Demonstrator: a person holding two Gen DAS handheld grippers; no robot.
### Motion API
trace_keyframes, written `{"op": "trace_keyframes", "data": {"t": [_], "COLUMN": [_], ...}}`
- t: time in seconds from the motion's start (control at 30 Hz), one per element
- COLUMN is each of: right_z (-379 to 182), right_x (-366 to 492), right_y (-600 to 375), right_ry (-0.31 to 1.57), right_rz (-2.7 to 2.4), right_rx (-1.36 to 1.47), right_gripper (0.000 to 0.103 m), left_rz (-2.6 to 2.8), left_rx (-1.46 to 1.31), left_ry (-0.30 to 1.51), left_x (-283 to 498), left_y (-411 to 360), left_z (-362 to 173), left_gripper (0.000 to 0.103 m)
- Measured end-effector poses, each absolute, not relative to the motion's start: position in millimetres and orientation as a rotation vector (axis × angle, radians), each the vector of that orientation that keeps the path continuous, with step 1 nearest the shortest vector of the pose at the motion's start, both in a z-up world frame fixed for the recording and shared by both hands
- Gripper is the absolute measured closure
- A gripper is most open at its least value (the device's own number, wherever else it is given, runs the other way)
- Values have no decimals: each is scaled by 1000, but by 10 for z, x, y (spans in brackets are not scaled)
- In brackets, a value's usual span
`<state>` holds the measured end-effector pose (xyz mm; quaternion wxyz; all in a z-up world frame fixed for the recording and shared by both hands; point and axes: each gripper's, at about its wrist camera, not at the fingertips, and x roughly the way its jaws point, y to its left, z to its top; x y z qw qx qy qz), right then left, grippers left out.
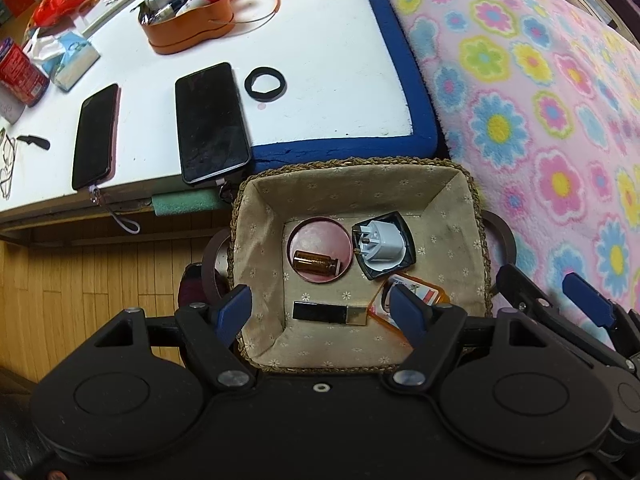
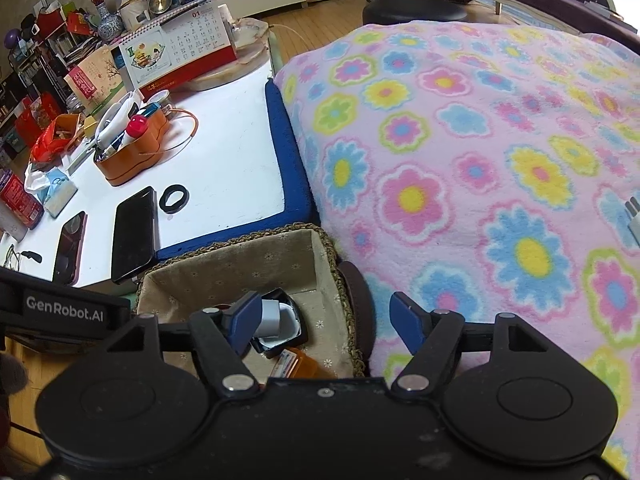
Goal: Organize rigid objects
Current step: 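Move both tools back over the blanket toward the charger and black case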
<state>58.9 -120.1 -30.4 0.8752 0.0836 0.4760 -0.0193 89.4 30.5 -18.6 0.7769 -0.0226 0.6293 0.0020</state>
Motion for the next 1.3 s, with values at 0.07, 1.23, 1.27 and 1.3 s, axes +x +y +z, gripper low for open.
{"op": "trace_keyframes", "data": {"t": [0.07, 1.23, 1.27, 1.3], "right_z": [-294, -147, -162, -178], "right_x": [564, -836, -912, -983], "right_y": [-1213, -2690, -2774, -2857], "right_ry": [992, 647, 620, 596], "right_rz": [-51, -479, -501, -527], "right_rx": [162, 158, 161, 164], "right_gripper": [30, 7, 0, 0], "left_rz": [-13, -298, -324, -349], "left_rx": [-36, 114, 122, 135], "left_ry": [1361, 1233, 1235, 1233], "left_x": [886, 530, 495, 453], "left_y": [275, -447, -514, -589], "left_z": [-181, 132, 133, 137], "left_gripper": [31, 31, 31, 31]}}
